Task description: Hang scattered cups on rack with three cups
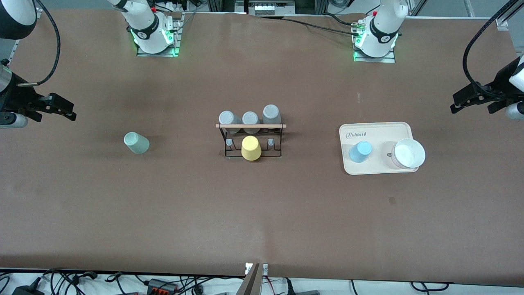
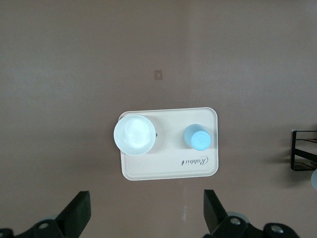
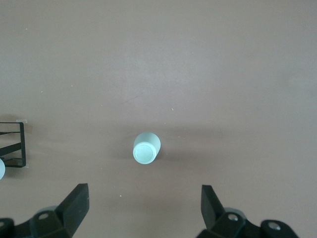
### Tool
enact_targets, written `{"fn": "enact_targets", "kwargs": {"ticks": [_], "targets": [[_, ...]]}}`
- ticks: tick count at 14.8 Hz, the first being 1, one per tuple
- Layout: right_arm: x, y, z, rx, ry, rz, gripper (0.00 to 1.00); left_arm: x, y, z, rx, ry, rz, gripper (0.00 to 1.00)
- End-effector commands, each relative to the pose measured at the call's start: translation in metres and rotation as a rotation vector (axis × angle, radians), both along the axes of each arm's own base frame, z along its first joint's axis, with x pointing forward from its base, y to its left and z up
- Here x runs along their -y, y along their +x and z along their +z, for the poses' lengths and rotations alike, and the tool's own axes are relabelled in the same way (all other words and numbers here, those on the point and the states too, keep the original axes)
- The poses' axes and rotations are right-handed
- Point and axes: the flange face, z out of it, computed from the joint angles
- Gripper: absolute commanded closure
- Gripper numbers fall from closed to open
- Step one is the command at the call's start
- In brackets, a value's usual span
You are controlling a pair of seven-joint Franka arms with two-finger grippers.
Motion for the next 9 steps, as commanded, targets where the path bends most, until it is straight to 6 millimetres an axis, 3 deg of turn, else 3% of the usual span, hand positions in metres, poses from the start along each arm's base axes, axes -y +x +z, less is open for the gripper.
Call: {"fn": "enact_targets", "kwargs": {"ticks": [1, 9], "targets": [[0.0013, -0.0076, 0.0101, 0.001, -0.008, 0.01, 0.0, 0.0027, 0.0004, 0.0049, 0.005, 0.0, -0.011, 0.0], [0.0014, -0.007, 0.0095, -0.003, -0.008, 0.008, 0.0, 0.0039, 0.0033, 0.0043, 0.02, -0.012, -0.009, 0.0]]}}
